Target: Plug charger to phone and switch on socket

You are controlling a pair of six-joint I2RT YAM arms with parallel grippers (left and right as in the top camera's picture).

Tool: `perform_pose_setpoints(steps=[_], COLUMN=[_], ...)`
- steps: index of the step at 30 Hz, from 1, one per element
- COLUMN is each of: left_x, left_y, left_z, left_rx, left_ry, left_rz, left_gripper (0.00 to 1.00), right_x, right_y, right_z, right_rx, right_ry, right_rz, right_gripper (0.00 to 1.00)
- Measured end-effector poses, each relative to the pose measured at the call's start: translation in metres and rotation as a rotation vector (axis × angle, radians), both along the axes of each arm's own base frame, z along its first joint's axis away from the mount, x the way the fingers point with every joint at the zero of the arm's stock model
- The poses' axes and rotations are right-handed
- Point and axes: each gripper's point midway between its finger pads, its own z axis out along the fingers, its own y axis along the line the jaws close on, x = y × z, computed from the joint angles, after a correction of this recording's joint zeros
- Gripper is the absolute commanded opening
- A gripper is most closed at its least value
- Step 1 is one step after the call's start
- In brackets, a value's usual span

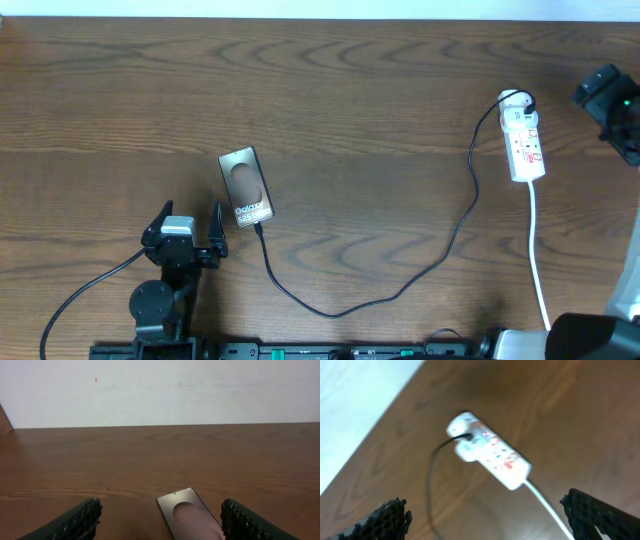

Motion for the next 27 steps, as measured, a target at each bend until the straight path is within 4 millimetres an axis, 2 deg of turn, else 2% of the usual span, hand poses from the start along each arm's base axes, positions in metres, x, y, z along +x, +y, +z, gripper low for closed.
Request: perform_pose_setpoints(steps=[2, 4, 5, 8, 12, 17, 24, 27], left_x=[0.000, 0.000, 0.000, 0.000, 0.000, 0.000, 0.000, 0.000], left_y=[0.000, 0.000, 0.001, 0.001, 0.002, 0.002, 0.002, 0.002], left_z=[0.000, 0.000, 0.000, 0.000, 0.000, 0.000, 0.000, 0.000], left_rx=[0.000, 0.000, 0.000, 0.000, 0.001, 0.001, 0.001, 0.001], left_ry=[0.000, 0.000, 0.000, 0.001, 0.002, 0.002, 0.001, 0.002], left_rz=[0.000, 0.001, 0.003, 0.004, 0.011, 0.012, 0.014, 0.014], left_gripper=[0.78, 0.78, 0.78, 0.78, 0.78, 0.78, 0.78, 0.78], right_x=[0.019, 0.029, 0.036, 0.039, 0.026, -0.005, -0.066, -0.089], right_y=[0.022, 0.040, 0.061, 0.091, 0.123, 0.130, 0.121, 0.116], right_z=[0.009, 0.016, 0.024, 0.037, 0.038, 0.022, -0.016, -0.026], right_rx=[-0.035, -0.064, -0.096, -0.164, -0.241, -0.301, -0.370, -0.412], right_ry=[-0.103, -0.176, -0.258, -0.397, -0.531, -0.626, -0.727, -0.773], right_rz=[0.066, 0.118, 0.184, 0.289, 0.402, 0.431, 0.377, 0.354], right_gripper=[0.99, 0.99, 0.99, 0.99, 0.99, 0.99, 0.99, 0.99])
